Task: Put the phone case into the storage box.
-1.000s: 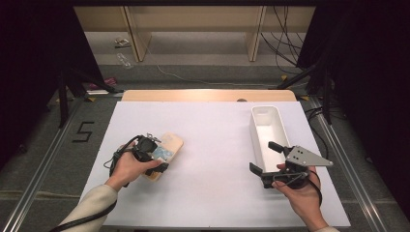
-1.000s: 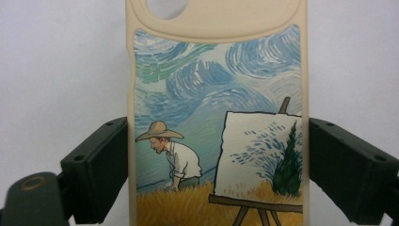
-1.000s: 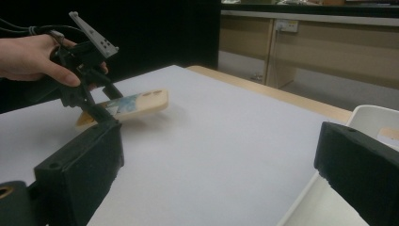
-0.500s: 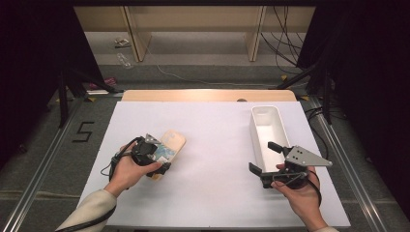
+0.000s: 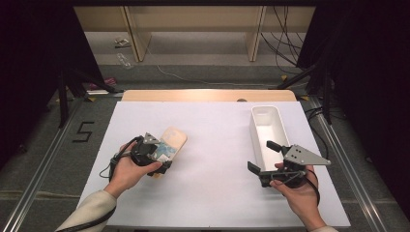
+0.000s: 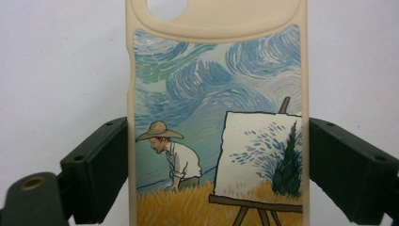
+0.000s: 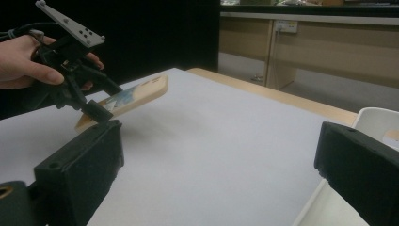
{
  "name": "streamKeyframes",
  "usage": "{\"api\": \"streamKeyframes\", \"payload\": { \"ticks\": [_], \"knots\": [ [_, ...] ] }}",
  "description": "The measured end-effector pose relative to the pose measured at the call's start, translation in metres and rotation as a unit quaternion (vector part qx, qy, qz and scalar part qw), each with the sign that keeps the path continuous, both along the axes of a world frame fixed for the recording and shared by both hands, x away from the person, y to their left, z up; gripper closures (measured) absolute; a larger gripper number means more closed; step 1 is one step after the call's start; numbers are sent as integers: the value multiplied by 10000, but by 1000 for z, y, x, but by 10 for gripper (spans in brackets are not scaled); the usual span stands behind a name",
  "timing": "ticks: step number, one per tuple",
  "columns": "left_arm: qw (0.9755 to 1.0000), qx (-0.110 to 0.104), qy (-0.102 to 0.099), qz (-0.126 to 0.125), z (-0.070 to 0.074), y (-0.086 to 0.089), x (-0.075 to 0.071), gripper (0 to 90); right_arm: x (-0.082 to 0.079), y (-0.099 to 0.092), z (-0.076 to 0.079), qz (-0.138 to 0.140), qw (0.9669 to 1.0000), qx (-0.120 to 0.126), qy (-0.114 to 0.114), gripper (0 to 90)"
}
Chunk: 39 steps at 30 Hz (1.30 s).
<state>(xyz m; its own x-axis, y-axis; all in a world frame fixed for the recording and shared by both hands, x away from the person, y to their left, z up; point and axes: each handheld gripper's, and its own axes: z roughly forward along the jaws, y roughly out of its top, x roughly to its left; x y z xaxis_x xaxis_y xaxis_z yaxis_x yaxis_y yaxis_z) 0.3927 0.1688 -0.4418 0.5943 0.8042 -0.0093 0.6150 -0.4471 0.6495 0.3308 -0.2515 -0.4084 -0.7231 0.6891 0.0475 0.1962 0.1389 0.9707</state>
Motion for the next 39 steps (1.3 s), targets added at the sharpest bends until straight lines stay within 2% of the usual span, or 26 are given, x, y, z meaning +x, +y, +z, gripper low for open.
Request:
{"api": "streamKeyframes", "payload": {
  "ticks": [8, 27, 39],
  "knots": [
    [9994, -137, -329, 21, 4, 1, -7, 111, 5, 8, 4, 28, 10000, 29, -28, 27],
    [9971, -267, -704, -83, 11, -3, -14, 111, 11, 20, 10, 40, 9999, 86, -46, 26],
    [9943, -383, -985, -121, 15, -6, -17, 111, 13, 28, 14, 37, 10000, 70, -57, 26]
  ]
}}
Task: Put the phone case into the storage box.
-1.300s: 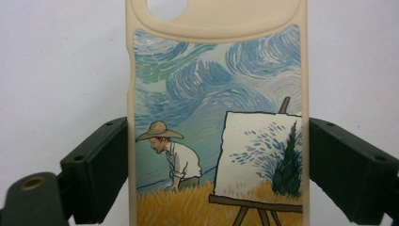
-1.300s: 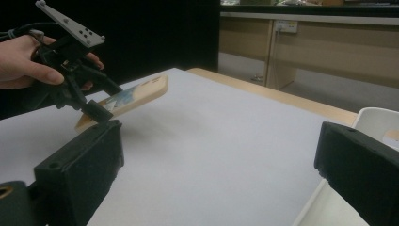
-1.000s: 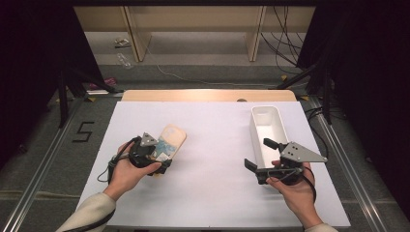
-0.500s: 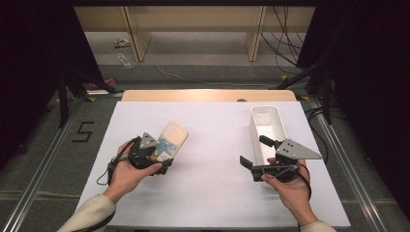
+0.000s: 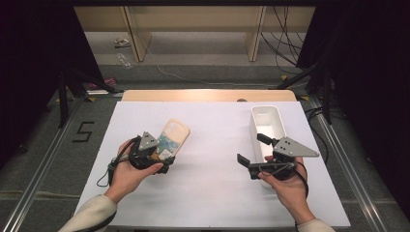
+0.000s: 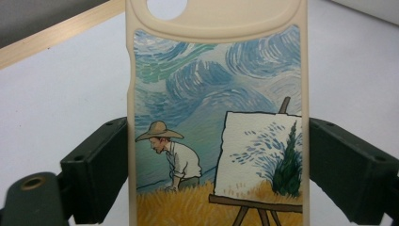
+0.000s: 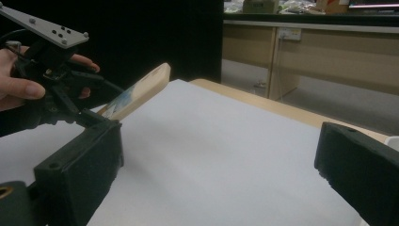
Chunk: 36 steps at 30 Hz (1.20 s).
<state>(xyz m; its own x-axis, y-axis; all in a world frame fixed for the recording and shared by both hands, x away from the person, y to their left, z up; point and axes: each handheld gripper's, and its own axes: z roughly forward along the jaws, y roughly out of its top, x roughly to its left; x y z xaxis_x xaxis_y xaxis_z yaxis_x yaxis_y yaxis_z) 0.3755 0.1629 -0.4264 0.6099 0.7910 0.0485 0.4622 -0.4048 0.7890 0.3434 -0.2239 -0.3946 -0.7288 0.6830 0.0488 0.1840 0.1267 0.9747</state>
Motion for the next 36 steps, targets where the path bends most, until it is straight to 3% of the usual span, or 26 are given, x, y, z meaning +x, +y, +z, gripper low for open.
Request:
{"api": "streamKeyframes", "payload": {
  "ticks": [36],
  "knots": [
    [9996, -75, -178, -200, 3, -11, -6, 112, 10, 18, 1, 53, 10000, -15, 51, 26]
  ]
}}
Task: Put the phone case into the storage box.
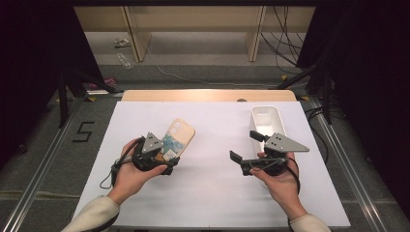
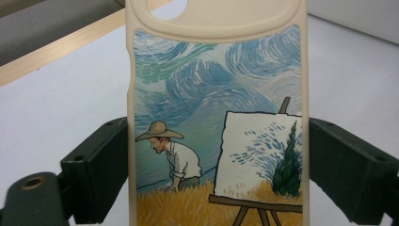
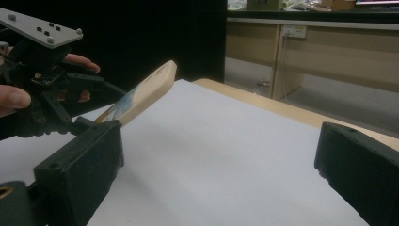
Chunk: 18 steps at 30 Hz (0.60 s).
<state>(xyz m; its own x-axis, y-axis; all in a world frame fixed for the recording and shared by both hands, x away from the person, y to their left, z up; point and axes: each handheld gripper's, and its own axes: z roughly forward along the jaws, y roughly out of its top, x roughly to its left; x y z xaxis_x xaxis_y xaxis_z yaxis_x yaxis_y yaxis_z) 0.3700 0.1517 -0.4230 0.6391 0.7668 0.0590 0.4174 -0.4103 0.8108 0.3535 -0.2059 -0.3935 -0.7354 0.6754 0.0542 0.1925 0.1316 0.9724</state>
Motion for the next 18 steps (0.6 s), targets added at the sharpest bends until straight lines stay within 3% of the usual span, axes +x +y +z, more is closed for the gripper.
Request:
{"api": "streamKeyframes", "payload": {
  "ticks": [18],
  "knots": [
    [9998, -57, -111, -123, 1, -7, -3, 112, 5, 9, -1, 23, 10000, -8, 18, 27]
  ]
}}
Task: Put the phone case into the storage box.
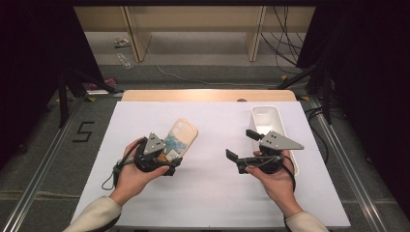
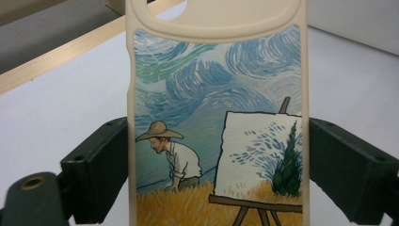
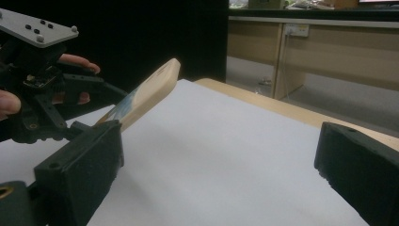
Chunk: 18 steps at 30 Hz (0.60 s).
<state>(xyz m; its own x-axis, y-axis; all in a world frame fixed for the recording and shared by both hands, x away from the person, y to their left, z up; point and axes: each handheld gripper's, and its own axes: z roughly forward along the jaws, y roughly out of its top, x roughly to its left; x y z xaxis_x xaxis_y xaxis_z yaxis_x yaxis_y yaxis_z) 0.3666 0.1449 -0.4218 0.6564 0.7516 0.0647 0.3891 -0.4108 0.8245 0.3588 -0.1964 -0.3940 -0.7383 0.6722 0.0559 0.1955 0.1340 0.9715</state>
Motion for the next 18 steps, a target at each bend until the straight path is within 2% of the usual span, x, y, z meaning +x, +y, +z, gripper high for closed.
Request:
{"api": "streamKeyframes", "payload": {
  "ticks": [18],
  "knots": [
    [9999, 1, -60, -139, 0, -9, -4, 112, 6, 11, 0, 71, 10000, 16, 44, 27]
  ]
}}
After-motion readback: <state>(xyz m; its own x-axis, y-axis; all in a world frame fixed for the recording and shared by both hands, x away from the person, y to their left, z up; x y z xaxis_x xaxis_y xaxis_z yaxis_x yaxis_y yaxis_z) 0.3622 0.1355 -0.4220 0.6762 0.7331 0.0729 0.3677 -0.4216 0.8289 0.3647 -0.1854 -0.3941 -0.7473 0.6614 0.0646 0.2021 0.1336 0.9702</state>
